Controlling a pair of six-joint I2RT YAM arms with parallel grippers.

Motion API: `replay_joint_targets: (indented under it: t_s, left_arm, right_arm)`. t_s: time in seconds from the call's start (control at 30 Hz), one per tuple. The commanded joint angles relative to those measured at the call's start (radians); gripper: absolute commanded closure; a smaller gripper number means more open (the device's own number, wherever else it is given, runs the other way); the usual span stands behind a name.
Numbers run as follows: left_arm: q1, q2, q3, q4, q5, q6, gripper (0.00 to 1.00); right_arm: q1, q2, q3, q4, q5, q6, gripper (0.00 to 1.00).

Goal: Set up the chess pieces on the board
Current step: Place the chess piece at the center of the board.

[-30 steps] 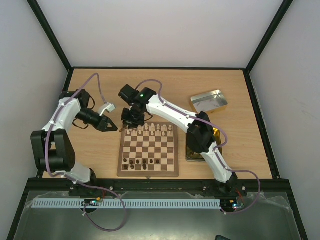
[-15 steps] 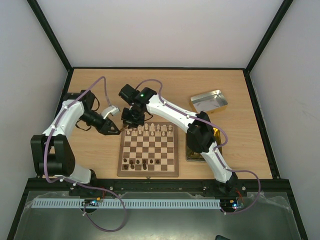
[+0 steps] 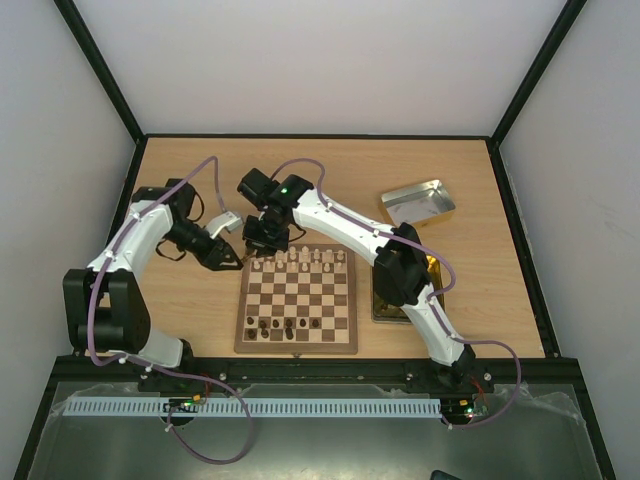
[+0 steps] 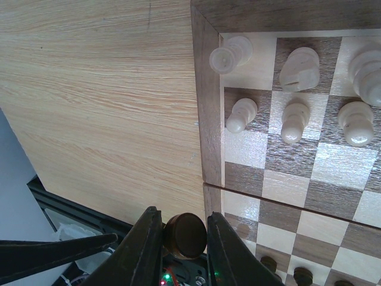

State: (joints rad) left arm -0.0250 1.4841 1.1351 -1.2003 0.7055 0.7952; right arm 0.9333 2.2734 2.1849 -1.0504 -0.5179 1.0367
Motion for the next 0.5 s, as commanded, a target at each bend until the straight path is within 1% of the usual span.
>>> replay_joint_targets:
  t_s: [0.0, 0.47]
  left_arm:
    - [-0.017, -0.018, -0.014, 0.016, -0.010, -0.009, 0.55]
    - [-0.066, -0.008, -0.054, 0.111, -0.057, -0.065, 0.55]
  right_arm:
    - [-0.004, -0.039, 0.029, -0.029, -0.006, 0.005, 0.82]
    - [-0.005, -0.056, 0.028, -0.021, -0.018, 0.016, 0.82]
